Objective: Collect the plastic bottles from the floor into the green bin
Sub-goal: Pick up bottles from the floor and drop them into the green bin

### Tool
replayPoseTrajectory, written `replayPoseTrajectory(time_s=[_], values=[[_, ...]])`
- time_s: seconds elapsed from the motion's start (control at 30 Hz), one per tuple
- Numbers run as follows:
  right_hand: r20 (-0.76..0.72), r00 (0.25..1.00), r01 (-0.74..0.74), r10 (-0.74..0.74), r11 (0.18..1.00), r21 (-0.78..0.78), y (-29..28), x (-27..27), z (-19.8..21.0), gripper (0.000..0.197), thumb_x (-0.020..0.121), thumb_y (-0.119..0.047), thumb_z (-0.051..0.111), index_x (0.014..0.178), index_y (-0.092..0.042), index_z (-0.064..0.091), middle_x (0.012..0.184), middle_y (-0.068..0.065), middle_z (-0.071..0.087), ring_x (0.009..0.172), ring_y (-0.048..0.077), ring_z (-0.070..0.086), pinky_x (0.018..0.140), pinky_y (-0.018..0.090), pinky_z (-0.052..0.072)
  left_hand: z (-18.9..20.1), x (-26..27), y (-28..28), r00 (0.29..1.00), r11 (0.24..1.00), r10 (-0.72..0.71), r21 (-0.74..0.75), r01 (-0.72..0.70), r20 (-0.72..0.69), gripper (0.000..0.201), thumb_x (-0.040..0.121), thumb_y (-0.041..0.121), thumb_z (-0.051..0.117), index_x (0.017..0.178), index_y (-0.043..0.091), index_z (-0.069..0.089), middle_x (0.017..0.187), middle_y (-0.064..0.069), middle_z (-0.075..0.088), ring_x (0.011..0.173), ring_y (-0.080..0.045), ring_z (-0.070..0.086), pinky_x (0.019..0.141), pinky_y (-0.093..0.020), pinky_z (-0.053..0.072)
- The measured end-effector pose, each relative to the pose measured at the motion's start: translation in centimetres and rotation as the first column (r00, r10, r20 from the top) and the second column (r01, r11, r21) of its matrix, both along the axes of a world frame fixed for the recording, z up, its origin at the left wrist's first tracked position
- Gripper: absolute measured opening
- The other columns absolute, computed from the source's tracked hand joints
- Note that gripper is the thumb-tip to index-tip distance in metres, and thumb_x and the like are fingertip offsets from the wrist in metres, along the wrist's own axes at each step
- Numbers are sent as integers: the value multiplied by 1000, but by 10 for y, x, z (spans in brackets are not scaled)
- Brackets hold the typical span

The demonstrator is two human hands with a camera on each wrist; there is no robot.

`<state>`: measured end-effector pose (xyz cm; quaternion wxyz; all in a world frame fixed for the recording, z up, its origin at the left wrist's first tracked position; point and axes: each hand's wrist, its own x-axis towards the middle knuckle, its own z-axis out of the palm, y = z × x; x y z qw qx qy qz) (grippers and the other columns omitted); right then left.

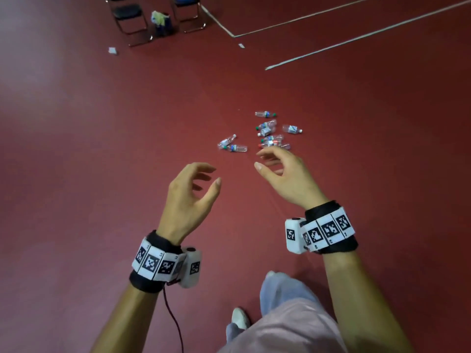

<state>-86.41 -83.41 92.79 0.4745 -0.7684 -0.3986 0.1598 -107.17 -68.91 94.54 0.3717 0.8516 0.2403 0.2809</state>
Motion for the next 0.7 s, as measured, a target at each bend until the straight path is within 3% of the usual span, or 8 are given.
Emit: replayPoseTrajectory(time_s=[0.17,0.33,0.53,0.7], values=[[-12,997,82,-83,996,-39,54,85,-24,25,91,-44,68,114,-35,63,114,-16,66,103,1,65,91,38,57,-18,91,70,995,997,-79,6,80,-56,22,94,31,70,114,22,64,113,14,66,99,-4,66,81,-35,58],[-25,997,67,-68,997,-46,139,202,-29,33,85,-56,65,113,-39,61,114,-15,67,104,3,66,92,42,57,-14,187,146,993,996,-76,47,80,-91,23,94,31,70,115,23,65,113,16,66,100,-2,65,81,-28,57],[-83,989,127,-122,991,48,237,329,-16,28,90,-48,68,114,-36,61,115,-10,66,106,8,67,94,39,56,4,280,241,987,993,4,121,16,-159,28,94,38,67,118,24,63,116,16,64,102,1,62,79,-18,51],[-181,982,29,-55,990,-139,286,394,-63,40,89,-50,71,122,-34,57,120,-7,62,111,12,62,96,38,53,-9,344,303,970,993,35,118,-7,-240,26,94,39,67,117,27,63,114,17,63,101,2,62,78,-19,52]])
